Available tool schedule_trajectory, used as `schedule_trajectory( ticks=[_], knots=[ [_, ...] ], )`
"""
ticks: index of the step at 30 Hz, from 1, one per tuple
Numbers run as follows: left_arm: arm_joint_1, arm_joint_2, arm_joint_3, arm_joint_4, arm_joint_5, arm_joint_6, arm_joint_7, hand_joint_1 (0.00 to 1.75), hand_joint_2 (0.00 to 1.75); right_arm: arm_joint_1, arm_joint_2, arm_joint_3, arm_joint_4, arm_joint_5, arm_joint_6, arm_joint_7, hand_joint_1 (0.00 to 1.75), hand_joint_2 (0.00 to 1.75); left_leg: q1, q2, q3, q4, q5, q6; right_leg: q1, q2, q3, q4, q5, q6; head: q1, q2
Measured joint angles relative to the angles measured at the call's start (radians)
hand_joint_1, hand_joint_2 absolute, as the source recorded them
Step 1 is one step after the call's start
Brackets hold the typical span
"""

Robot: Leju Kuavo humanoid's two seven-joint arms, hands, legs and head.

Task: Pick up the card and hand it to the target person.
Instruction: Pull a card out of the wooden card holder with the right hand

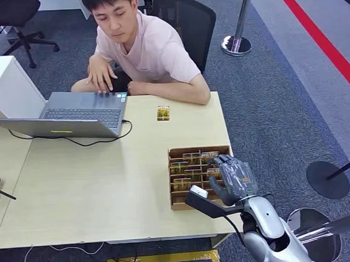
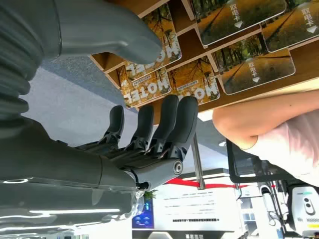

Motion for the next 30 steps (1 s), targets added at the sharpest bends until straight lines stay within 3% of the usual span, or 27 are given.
schedule_trajectory(
  ticks=[30],
  knots=[
    [0.000, 0.000, 0.000, 0.000, 0.001, 0.000, 0.000, 0.00, 0.00, -0.001, 0.000, 0.001, 0.002, 0.000, 0.001, 0.000, 0.91, 1.75, 0.000, 0.000, 0.000, 0.000, 0.000, 0.000, 0.000, 0.000, 0.000, 0.000, 0.000, 0.000, 0.000, 0.000]
  ],
)
